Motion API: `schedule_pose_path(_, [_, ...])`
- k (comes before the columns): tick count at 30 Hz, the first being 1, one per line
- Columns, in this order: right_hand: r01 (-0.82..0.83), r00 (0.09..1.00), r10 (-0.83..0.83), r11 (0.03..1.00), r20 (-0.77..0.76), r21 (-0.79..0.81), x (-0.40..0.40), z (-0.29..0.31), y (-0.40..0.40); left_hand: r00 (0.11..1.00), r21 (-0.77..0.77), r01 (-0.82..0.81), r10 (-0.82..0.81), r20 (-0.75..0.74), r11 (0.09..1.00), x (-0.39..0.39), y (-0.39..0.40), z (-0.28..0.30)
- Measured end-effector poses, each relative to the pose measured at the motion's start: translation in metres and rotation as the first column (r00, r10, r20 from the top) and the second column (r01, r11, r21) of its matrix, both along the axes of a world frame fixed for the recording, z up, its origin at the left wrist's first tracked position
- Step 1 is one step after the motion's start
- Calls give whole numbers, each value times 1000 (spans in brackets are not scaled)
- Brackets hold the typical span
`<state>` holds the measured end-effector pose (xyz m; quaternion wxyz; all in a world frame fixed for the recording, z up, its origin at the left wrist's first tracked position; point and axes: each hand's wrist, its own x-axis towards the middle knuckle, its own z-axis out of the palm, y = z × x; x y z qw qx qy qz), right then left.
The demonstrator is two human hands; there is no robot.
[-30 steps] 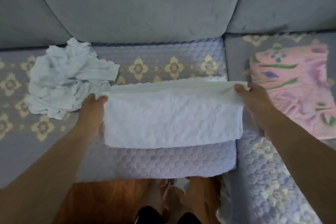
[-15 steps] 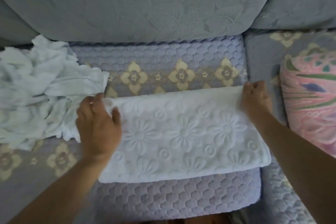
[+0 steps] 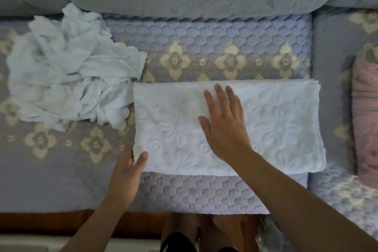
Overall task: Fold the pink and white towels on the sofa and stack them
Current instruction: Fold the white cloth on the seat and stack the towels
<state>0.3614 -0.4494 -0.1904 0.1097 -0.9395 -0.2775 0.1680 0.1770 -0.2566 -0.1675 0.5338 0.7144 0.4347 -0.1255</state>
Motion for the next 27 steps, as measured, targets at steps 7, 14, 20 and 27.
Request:
schedule_pose_path(7, [-34, 999, 33, 978, -9, -207, 38, -44, 30, 943, 332, -26, 133, -306, 943, -22, 4, -16])
schedule_pose_path(14, [-46, 998, 53, 980, 29, -195, 34, -41, 34, 723, 773, 463, -690, -45, 434, 63, -31, -4])
schedule_pose_path(20, [-44, 994, 39, 998, 104, 50, 12, -2, 15, 773, 726, 563, -562, -295, 394, 85, -12, -69])
schedule_pose_path(27, [424, 906, -420, 896, 54, -133, 69, -44, -136, 715, 665, 668, -538, -447, 335, 75, -1, -75])
